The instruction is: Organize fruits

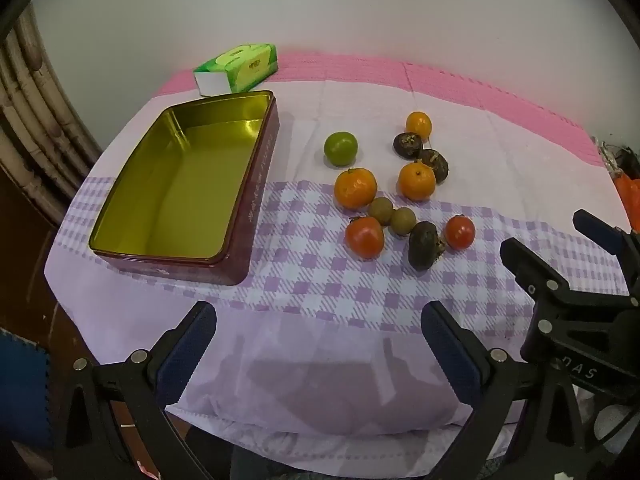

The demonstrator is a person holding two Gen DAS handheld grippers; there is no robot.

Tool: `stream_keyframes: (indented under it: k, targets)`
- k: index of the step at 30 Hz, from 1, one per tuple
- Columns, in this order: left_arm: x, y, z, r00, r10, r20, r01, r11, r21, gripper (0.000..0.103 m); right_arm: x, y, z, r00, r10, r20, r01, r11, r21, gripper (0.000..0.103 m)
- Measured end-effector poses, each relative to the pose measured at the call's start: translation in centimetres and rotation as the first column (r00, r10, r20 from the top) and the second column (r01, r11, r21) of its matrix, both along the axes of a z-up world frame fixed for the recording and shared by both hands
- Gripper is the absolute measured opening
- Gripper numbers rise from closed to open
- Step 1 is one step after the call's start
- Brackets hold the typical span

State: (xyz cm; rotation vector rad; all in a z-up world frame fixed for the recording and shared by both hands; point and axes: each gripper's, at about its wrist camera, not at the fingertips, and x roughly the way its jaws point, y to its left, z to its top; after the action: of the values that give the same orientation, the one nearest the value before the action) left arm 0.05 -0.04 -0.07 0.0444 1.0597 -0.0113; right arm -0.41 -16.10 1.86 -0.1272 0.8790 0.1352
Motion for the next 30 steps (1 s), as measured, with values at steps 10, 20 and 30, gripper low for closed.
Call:
stream_keyframes:
  k: [10, 20, 30]
  targets:
    - [0.3, 1.0, -0.2, 0.999, 0.006, -0.044, -0.006, 1.0, -0.014, 0.098, -0.2, 0.1, 0.0, 1.0, 0.0, 0.0, 0.0, 1.0, 0.0, 0.102]
    - [-0.4, 1.2, -0.2, 1.0, 0.024, -0.009, -0.024, 1.0, -0.02, 0.098, -0.1, -0.3, -0.2, 1.0, -0.002, -0.003, 0.002, 1.0, 0.009, 0.101]
    - [-0.7, 0.4, -0.3, 1.0, -0.018, -0.006, 0.018, 1.0, -0.013, 0.098, 0.0, -0.3, -0.3, 1.0, -0.006, -0.002, 0.006, 1.0, 0.016, 0.102]
